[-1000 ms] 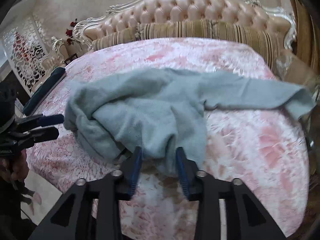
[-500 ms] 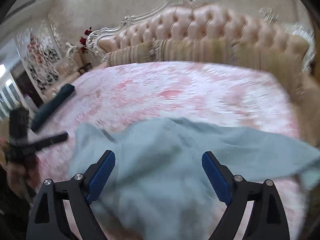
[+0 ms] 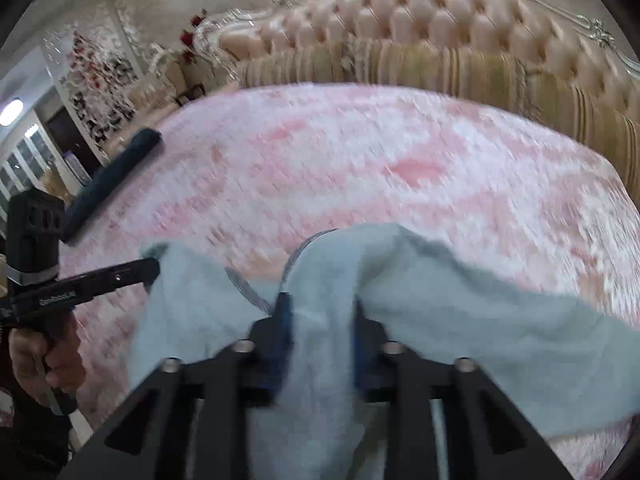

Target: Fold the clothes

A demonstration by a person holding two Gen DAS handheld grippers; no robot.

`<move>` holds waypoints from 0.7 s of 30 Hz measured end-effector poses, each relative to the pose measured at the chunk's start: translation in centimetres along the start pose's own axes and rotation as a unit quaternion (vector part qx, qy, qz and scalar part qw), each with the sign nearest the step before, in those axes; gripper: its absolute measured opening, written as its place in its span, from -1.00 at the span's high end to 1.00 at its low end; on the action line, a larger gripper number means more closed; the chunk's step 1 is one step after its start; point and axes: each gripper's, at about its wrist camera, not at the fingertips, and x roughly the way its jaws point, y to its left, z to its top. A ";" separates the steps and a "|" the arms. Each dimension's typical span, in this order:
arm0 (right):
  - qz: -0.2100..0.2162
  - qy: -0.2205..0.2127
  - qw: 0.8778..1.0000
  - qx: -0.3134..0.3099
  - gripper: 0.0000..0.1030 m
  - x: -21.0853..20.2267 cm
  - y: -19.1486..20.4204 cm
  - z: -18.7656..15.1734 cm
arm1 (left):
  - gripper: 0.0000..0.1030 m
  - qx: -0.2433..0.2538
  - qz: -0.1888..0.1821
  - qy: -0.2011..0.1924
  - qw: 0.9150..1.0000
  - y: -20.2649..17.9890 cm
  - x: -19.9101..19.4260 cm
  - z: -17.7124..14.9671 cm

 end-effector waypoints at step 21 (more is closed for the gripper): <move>0.035 0.005 0.999 -0.002 -0.24 4.9 3.4 5.0 | 0.78 0.014 0.111 -0.052 0.992 5.5 1.0 8.9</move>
